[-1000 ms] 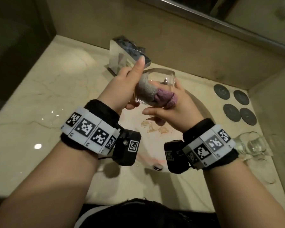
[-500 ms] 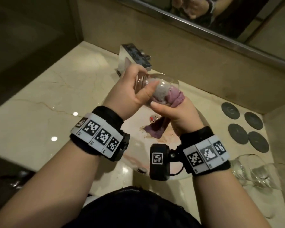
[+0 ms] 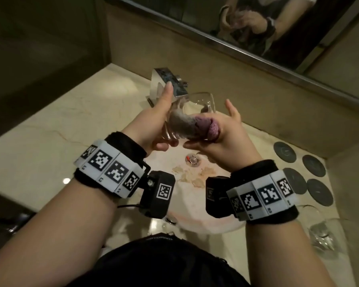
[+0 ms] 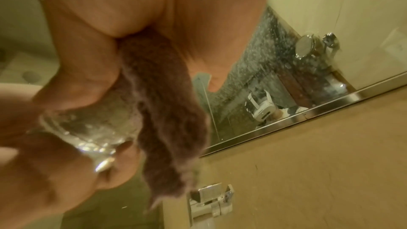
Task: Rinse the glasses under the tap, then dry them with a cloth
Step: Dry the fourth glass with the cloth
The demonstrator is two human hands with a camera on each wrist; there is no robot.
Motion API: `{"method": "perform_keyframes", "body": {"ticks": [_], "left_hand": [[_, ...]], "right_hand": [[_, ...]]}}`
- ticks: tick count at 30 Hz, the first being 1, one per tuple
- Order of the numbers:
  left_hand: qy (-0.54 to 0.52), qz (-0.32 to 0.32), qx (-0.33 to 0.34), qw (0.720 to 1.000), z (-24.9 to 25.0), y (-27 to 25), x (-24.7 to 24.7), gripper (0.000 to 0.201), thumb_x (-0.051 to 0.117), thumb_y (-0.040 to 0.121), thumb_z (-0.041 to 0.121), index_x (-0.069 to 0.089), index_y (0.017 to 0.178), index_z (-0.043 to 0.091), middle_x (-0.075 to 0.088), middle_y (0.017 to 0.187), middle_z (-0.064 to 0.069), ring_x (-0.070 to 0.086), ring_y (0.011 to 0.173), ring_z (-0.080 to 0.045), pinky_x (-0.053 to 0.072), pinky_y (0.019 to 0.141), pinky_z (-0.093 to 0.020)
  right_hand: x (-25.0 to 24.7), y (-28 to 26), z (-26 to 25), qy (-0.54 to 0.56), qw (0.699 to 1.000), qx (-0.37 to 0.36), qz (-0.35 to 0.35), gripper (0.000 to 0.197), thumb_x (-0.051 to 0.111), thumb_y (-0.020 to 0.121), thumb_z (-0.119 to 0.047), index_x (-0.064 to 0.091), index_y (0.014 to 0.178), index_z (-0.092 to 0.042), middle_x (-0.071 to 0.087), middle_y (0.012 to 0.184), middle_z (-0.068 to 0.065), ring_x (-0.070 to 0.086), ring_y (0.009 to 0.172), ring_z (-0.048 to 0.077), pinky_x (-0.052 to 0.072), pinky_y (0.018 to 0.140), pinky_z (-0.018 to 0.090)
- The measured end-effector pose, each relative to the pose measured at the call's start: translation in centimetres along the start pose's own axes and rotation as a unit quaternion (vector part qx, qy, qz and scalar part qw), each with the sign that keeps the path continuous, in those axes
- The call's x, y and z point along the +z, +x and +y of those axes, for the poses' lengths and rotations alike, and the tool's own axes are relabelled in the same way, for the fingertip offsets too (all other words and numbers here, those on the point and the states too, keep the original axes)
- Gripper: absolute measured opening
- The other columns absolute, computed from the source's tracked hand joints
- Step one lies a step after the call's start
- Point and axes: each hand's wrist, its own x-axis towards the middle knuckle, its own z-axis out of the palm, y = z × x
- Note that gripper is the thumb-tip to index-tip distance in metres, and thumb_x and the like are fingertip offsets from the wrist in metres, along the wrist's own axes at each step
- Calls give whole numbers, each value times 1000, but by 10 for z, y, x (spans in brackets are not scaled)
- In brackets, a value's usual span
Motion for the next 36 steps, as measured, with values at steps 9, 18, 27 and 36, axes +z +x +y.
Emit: {"method": "perform_keyframes", "body": {"ticks": [9,18,27,36], "left_hand": [[201,171,265,927,0,-12,6,23,35,98,43,39,110,23,50,98,12,55,93,-3,52,71,-16],[20,35,95,995,-7,-14,-4,72,11,86,71,61,111,25,65,116,-13,66,100,-25,58,69,-36],[12,62,105,992,-16,-15,-3,75,26,88,70,59,106,4,47,64,-1,42,46,-8,31,40,-15],[180,35,294,938,-22,-23,-10,35,50,78,54,39,105,36,49,104,13,57,92,7,50,73,-13]], "right_hand": [[8,0,-24,339,925,166,39,41,78,69,-16,66,108,-20,72,103,2,67,101,22,51,92,40],[8,-10,-25,45,996,57,57,33,71,70,-37,53,89,-56,56,87,-36,55,96,-5,12,113,45],[12,-13,-29,34,997,52,40,34,74,70,-39,51,90,-54,57,75,-38,55,96,-9,11,115,44],[15,-19,-31,385,894,222,47,46,77,69,-15,63,113,-10,71,103,8,65,92,44,55,77,53]]}}
